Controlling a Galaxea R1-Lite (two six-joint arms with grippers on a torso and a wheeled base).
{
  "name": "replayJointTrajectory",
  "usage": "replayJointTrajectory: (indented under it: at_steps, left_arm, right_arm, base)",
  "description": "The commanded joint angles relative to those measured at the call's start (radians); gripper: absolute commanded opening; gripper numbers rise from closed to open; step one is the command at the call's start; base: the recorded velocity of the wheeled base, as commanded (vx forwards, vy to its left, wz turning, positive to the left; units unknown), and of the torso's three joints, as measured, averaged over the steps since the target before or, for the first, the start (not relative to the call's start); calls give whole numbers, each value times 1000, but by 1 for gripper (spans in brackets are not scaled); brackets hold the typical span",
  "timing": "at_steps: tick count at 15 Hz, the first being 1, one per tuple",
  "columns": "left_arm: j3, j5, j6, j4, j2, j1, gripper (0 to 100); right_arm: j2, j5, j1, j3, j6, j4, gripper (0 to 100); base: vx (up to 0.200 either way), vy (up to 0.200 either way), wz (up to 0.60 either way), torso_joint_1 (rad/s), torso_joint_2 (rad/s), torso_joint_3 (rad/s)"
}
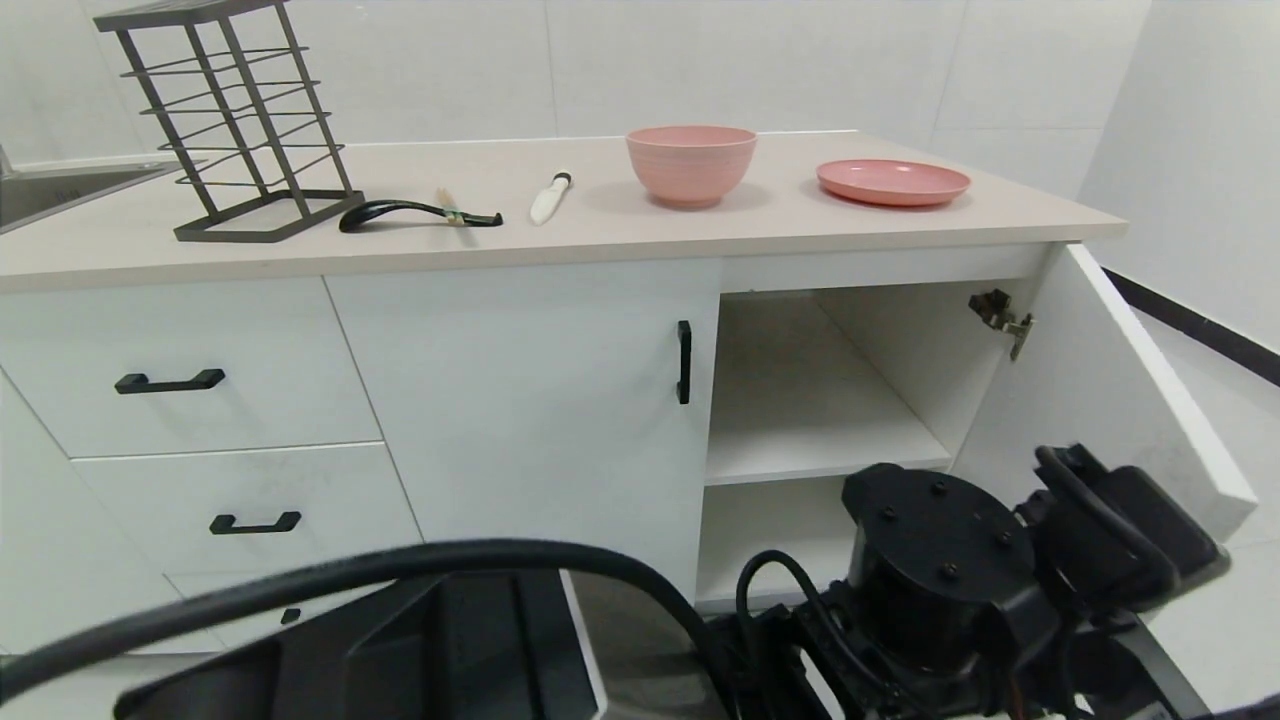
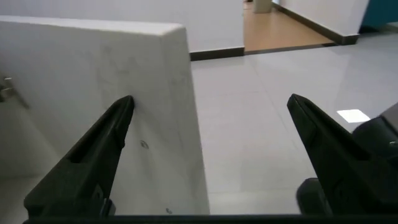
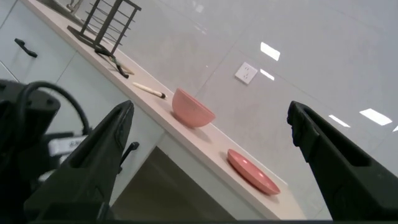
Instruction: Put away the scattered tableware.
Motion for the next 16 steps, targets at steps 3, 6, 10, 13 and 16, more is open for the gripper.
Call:
replayJointTrajectory:
  at_steps: [3,6,10,13,16]
  left_arm:
    - [-251,-16,-18,-6,170,-54,100]
    - [-363,-16,-87,-27,247,-111,100]
    - [-12,-16,-84,-39,-15,65,100]
    - [396,-17,-69,-85,-365,249,100]
    - [713,-20,-69,-104,-713,421,100]
  right_arm:
    - [-57,2,3,-5,1,0,100]
    - [-83,2,5,-5,1,0,100]
    - [-129,2,5,6,1,5,100]
    - [-144,2,5,32,0,9,100]
    - [-162,2,5,57,-2,9,100]
  base:
    - [0,0,0,0,0,0]
    - [0,0,0,0,0,0]
    - [0,0,0,0,0,0]
    - [0,0,0,0,0,0]
    - [0,0,0,0,0,0]
